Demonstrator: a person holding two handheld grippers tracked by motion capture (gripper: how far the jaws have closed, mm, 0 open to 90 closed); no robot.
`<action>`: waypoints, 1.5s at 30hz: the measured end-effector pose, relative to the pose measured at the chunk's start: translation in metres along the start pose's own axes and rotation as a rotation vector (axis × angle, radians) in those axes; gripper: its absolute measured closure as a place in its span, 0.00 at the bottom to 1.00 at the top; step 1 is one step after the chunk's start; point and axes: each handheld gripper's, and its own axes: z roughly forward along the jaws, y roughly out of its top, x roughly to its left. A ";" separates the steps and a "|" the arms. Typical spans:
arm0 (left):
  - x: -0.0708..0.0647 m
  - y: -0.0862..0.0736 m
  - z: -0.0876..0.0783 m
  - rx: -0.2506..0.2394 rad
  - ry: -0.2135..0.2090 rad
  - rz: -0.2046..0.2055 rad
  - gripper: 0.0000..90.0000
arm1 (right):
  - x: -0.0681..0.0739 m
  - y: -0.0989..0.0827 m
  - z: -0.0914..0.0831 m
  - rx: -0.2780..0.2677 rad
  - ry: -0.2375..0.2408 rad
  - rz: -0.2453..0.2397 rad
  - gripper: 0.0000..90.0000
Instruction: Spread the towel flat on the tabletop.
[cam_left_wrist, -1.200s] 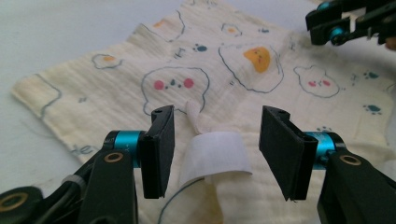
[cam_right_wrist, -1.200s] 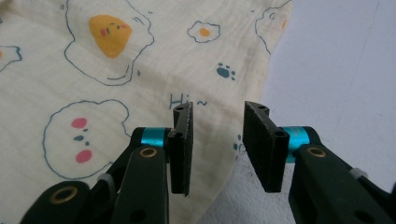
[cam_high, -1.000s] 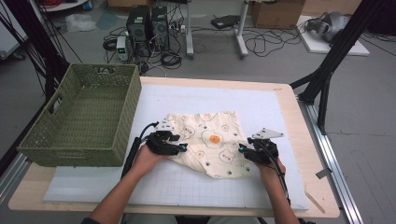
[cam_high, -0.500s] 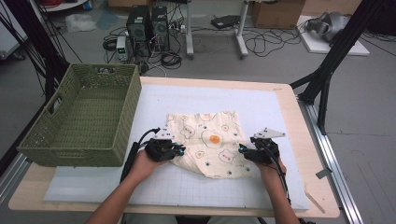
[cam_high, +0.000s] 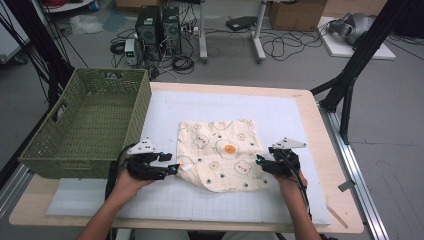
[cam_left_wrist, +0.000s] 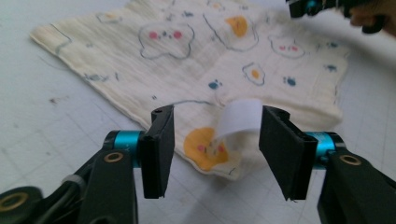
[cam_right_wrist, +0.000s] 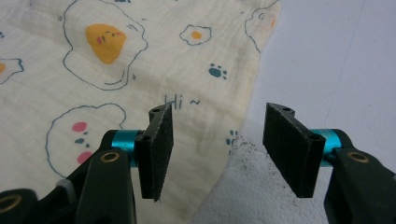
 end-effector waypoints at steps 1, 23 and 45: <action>0.001 0.001 -0.001 -0.015 0.000 -0.013 0.48 | 0.000 0.000 0.001 0.006 0.002 -0.003 0.48; -0.015 -0.003 0.053 0.156 -0.002 0.051 0.61 | 0.005 -0.004 0.005 0.047 0.027 -0.019 0.50; 0.019 0.009 0.048 0.074 0.302 -0.049 0.51 | 0.018 -0.015 -0.016 0.154 0.151 -0.082 0.98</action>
